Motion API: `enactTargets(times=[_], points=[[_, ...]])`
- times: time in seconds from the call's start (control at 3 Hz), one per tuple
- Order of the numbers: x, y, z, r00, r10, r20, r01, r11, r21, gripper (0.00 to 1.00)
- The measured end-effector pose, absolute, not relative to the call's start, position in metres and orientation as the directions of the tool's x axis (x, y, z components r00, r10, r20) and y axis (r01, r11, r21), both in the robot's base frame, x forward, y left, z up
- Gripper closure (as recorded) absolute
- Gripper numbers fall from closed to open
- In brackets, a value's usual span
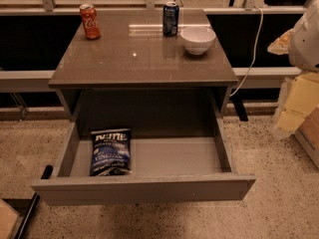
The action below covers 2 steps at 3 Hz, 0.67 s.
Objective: Pick blue chip bag from top drawer and place on counter
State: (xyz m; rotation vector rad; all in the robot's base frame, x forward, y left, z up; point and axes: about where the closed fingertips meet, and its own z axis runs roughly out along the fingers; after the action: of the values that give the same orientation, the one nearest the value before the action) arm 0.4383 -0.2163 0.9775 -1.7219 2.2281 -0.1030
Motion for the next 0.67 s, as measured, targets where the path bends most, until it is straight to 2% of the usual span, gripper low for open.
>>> enactTargets(times=[0.33,0.67], points=[[0.441,-0.213,0.976,-0.213,-0.953,-0.215,-0.931,0.265,-0.253,0.0],[0.462,-0.185,0.959,-0.135,-0.95,-0.281,-0.938,0.214,-0.271,0.0]])
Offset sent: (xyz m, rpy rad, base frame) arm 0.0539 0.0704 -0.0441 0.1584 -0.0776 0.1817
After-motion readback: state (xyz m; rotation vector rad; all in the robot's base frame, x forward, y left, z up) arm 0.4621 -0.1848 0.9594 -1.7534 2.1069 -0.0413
